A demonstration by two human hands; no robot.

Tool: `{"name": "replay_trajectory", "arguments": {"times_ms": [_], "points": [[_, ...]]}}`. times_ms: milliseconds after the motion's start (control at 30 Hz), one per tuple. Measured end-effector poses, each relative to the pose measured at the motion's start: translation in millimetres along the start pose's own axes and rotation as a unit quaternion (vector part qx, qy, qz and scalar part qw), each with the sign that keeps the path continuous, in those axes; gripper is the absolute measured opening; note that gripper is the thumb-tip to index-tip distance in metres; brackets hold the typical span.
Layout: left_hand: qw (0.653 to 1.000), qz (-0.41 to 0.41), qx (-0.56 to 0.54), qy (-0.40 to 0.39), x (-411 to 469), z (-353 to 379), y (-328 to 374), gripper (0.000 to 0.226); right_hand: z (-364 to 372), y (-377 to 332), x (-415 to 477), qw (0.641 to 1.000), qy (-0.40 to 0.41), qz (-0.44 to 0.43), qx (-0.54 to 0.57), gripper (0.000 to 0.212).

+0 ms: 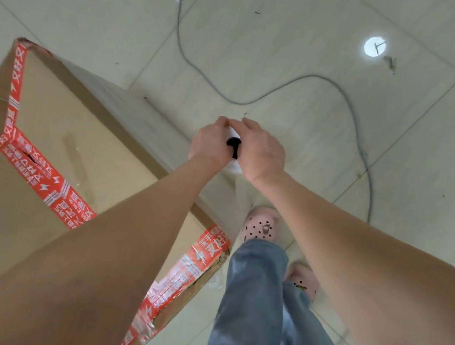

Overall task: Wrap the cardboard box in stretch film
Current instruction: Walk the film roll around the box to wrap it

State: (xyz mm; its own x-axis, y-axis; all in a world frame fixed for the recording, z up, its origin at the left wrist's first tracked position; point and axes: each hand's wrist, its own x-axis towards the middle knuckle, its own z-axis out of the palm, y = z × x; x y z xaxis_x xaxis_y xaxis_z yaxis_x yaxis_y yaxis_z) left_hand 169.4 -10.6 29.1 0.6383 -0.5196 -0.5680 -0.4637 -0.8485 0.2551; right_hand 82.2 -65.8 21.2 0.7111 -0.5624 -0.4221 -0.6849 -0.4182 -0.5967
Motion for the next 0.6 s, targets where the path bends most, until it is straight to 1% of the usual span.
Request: {"name": "replay_trajectory", "arguments": {"times_ms": [33,67,167,200,267,333,433,500,600], "points": [[1.000,0.013,0.008,-0.009,4,-5,-2,0.046,1,-2,3,1.000,0.003,0.016,0.002,0.054],[1.000,0.017,0.012,-0.019,9,-9,-4,0.050,3,-3,5,0.998,0.001,0.054,0.020,0.055],[0.998,0.033,0.034,-0.051,20,-17,-3,0.057,8,-5,8,0.977,-0.041,0.173,0.119,0.058],[0.996,0.049,0.047,-0.065,21,-18,-1,0.058,10,-5,8,0.968,-0.055,0.194,0.146,0.058],[0.992,0.078,0.064,-0.081,25,-17,2,0.055,10,-7,12,0.960,-0.056,0.215,0.172,0.054],[0.993,0.078,0.058,-0.074,28,-19,3,0.049,7,-10,17,0.964,-0.045,0.205,0.161,0.050],[0.997,0.046,0.030,-0.049,32,-23,-3,0.040,-1,-17,27,0.983,-0.046,0.150,0.094,0.050],[0.999,0.002,-0.026,-0.033,32,-26,-7,0.032,-5,-23,35,0.992,-0.054,0.105,0.045,0.047],[0.992,-0.061,-0.107,-0.006,33,-31,-17,0.020,-8,-36,49,0.998,-0.049,0.034,-0.030,0.040]]}}
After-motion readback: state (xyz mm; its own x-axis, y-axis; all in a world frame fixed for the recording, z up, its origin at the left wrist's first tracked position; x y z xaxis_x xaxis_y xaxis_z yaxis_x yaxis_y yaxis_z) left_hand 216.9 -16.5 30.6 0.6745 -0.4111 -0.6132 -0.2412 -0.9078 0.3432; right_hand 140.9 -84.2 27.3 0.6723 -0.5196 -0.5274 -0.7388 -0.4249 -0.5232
